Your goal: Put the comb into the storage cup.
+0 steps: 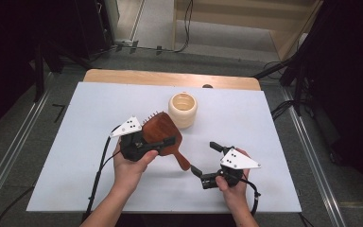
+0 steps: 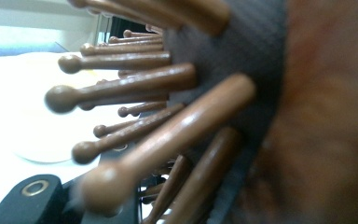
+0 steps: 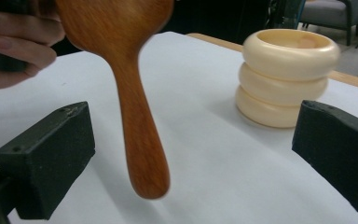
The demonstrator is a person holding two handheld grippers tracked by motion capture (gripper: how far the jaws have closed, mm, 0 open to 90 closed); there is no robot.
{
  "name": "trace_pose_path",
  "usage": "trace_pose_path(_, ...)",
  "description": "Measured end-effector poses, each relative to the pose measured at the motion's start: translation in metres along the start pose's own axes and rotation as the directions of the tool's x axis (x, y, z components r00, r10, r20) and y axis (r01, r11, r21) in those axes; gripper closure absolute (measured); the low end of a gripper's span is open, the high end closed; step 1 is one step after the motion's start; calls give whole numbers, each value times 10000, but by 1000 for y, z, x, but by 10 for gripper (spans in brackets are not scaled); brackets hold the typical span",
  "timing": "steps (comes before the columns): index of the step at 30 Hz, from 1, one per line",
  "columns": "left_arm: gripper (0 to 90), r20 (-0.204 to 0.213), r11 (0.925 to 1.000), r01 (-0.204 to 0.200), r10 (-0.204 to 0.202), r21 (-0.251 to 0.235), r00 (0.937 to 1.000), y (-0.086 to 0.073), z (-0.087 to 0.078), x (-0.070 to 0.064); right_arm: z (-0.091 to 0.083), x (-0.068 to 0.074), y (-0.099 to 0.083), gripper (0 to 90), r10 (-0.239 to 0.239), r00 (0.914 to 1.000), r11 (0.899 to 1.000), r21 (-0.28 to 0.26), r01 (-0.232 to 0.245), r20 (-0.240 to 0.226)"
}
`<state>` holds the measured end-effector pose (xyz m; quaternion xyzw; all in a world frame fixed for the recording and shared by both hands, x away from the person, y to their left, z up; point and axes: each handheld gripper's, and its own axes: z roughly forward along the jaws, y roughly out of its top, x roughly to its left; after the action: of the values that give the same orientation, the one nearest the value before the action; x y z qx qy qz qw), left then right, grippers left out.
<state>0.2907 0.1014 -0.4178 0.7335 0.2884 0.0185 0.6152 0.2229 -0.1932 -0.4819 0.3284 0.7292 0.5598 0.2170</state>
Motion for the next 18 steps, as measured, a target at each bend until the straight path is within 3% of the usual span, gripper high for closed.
trace_pose_path(18,561,-32,9999,-120,120,-94,9999,8,0,4,-40,-35,-20,0,197,9979,9998,-80,-192,614)
